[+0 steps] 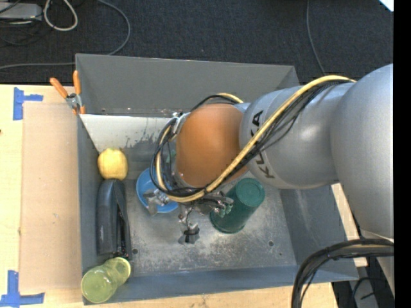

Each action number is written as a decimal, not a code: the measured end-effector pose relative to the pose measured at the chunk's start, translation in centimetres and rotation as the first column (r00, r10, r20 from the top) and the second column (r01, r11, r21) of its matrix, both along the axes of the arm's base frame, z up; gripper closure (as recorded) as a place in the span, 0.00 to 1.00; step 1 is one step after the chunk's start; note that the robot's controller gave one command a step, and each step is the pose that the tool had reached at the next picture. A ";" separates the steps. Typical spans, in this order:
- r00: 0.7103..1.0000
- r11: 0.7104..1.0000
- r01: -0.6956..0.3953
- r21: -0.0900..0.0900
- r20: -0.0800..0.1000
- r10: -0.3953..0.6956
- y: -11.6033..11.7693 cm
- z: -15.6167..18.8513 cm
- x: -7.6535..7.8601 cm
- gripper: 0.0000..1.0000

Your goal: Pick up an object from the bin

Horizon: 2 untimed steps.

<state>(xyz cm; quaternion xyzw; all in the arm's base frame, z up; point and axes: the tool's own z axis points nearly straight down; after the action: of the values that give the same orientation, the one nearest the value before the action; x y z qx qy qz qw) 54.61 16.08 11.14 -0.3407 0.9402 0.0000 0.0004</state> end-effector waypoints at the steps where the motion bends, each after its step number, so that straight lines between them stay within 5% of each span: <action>1: 1.000 1.000 0.004 0.001 -0.001 -0.004 0.1 0.2 0.1 0.00; 2: 0.986 0.986 -0.164 0.001 0.000 0.164 -1.6 -1.0 0.2 0.00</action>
Offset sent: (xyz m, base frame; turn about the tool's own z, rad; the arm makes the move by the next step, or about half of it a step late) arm 0.0027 -0.0300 -0.0169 -0.2647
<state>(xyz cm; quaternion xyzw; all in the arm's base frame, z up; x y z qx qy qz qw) 54.82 14.43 10.16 -0.4169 0.9090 0.0002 0.0006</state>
